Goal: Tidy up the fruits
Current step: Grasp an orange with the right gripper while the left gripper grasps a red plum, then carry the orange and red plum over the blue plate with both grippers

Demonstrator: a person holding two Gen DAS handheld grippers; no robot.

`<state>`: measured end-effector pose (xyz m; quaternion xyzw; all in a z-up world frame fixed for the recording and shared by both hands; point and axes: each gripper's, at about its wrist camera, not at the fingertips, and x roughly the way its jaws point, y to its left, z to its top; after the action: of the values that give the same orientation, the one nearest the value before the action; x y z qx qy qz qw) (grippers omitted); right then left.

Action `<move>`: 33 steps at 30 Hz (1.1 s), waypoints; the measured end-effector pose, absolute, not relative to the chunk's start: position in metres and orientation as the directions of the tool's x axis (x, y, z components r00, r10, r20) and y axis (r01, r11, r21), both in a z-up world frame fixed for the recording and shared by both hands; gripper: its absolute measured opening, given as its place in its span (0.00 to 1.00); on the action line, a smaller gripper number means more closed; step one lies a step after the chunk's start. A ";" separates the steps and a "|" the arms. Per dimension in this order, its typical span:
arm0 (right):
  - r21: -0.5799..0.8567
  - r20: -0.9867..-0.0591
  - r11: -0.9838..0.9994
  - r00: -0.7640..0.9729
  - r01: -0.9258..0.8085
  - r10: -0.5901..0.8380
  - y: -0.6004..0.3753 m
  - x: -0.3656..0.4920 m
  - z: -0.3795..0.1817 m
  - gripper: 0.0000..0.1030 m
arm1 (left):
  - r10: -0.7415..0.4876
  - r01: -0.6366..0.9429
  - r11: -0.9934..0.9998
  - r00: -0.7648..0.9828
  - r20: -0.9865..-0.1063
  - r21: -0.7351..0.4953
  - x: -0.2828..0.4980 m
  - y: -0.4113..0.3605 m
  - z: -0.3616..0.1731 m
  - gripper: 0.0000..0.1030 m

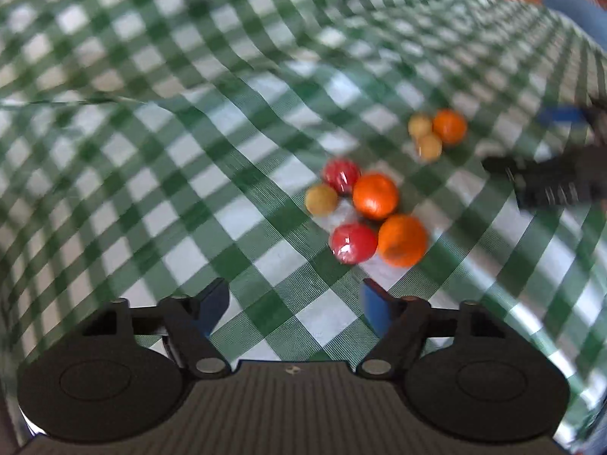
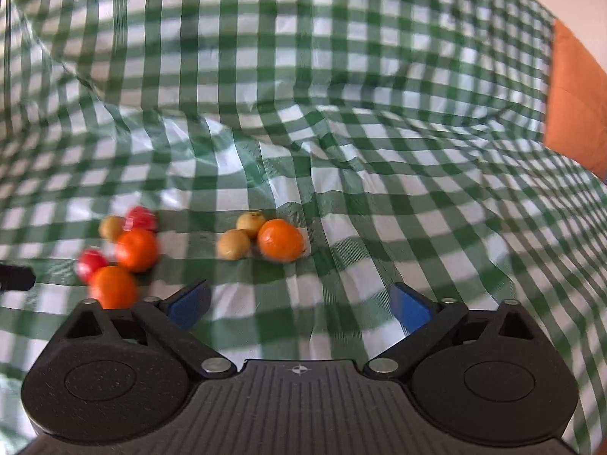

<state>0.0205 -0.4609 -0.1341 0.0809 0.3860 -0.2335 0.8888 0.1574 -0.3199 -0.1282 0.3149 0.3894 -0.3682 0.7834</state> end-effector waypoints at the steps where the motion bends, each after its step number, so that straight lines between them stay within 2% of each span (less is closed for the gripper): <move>1: -0.051 -0.727 0.884 0.590 0.464 -0.351 -0.465 0.029 -0.141 0.96 | -0.334 0.834 0.513 0.412 -0.848 0.203 0.160 -0.323 -0.135 0.78; 8: -0.075 -0.732 0.926 0.610 0.369 -0.303 -0.484 0.071 -0.175 0.93 | -0.400 0.892 0.414 0.357 -0.844 0.181 0.168 -0.352 -0.153 0.78; 10: -0.070 -0.732 0.937 0.620 0.343 -0.282 -0.486 0.078 -0.181 0.90 | -0.421 0.908 0.392 0.322 -0.848 0.150 0.171 -0.360 -0.155 0.69; 11: -0.063 -0.725 0.941 0.633 0.331 -0.272 -0.487 0.079 -0.181 0.83 | -0.439 0.916 0.383 0.292 -0.850 0.117 0.173 -0.363 -0.154 0.48; 12: -0.046 -0.719 0.950 0.650 0.309 -0.246 -0.487 0.080 -0.181 0.60 | -0.448 0.923 0.376 0.258 -0.856 0.082 0.173 -0.366 -0.152 0.35; 14: -0.016 -0.723 0.958 0.658 0.287 -0.210 -0.485 0.081 -0.179 0.39 | -0.460 0.920 0.382 0.266 -0.847 0.081 0.168 -0.368 -0.146 0.35; 16: -0.034 -0.733 0.957 0.643 0.288 -0.220 -0.481 0.080 -0.175 0.39 | -0.451 0.910 0.402 0.293 -0.843 0.100 0.160 -0.366 -0.140 0.35; 19: -0.070 -0.736 0.937 0.617 0.342 -0.281 -0.472 0.069 -0.165 0.39 | -0.428 0.855 0.515 0.319 -0.845 0.062 0.154 -0.345 -0.123 0.35; 25: -0.073 -0.706 0.896 0.612 0.438 -0.356 -0.456 0.015 -0.124 0.39 | -0.327 0.691 0.723 0.375 -0.868 0.026 0.127 -0.271 -0.074 0.35; 29: -0.048 -0.666 0.914 0.669 0.402 -0.329 -0.411 -0.019 -0.080 0.39 | -0.302 0.608 0.794 0.384 -0.873 -0.007 0.104 -0.210 -0.038 0.35; 33: 0.006 -0.641 0.953 0.733 0.302 -0.228 -0.348 -0.046 -0.037 0.39 | -0.285 0.554 0.832 0.421 -0.861 -0.004 0.077 -0.153 -0.008 0.35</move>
<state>-0.0456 -0.3476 -0.0374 0.0550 0.3366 -0.1429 0.9291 0.0768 -0.1527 -0.0079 0.1420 0.4753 -0.2525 0.8308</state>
